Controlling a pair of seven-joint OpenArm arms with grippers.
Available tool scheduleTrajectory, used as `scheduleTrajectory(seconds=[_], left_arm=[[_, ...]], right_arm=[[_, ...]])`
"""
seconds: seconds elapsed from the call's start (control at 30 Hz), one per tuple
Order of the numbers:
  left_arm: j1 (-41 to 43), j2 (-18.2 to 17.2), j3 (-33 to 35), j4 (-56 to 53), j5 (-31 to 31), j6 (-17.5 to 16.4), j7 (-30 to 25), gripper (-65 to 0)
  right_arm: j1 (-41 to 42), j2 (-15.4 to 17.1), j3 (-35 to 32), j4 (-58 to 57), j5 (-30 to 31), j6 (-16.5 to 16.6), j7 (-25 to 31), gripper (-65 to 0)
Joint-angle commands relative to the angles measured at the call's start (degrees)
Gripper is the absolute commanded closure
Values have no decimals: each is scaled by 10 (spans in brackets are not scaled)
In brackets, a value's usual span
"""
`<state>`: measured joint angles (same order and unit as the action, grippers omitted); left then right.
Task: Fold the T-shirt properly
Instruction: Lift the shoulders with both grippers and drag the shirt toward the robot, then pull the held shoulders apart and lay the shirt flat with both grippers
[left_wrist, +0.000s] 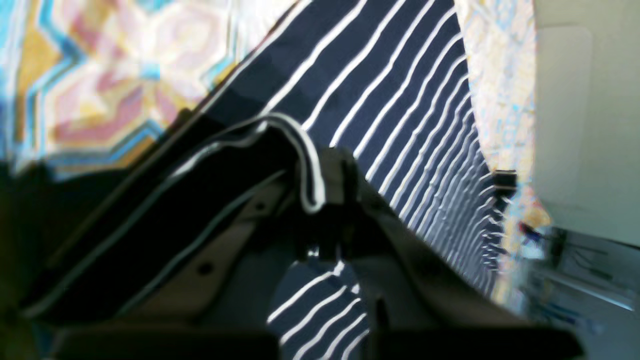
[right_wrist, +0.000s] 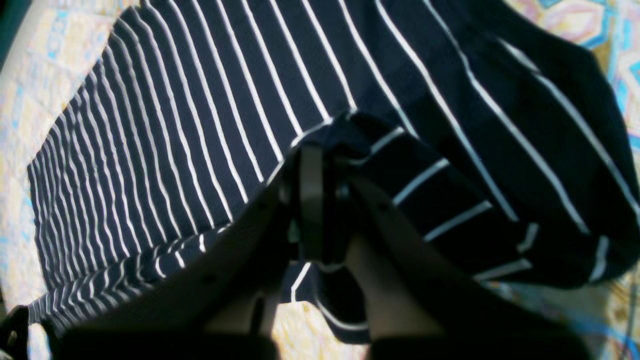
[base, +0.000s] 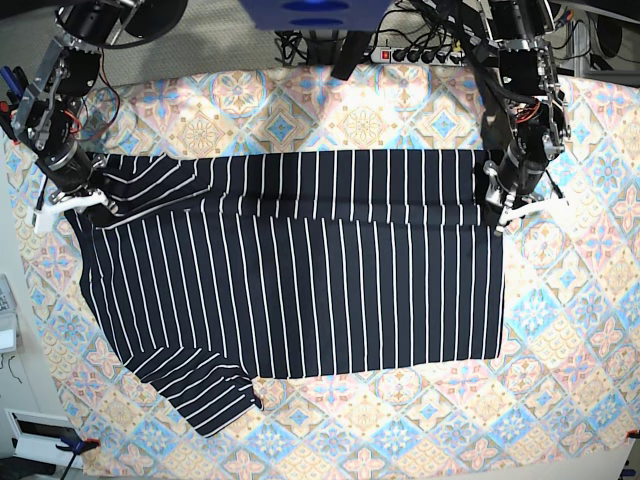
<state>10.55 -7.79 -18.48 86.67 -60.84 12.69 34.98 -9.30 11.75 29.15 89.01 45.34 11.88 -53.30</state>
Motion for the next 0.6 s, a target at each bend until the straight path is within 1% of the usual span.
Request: scheduleTrajectory(seconds=[0.0,0.13,0.3,0.4,0.47,0.57], left_arm=[[-11,-8,0,1,5,-4,-7,0],[-30,-7,2,-21,16,-4,-9,0],[-43,-7,-2,-36,17,-4,-11,0],[-43,-7,-2,-42,20,-4,-11,0],[-43,-7,-2,-43,26,-4,-11,0],[-43,-7,-2,-44,33,-4,-8,0]], right_arm=[[18,10,3,-2,9,4,12,-3],[57,10,3,-52,9,4,12,-3],[100,10,-27,-85,8,4,18,-7],[120,10,-33,-114,7,4,20,-10],[123,10,-33,-123,7,4,31,-36],[123,10,-39,-124,7,4,38,-106]])
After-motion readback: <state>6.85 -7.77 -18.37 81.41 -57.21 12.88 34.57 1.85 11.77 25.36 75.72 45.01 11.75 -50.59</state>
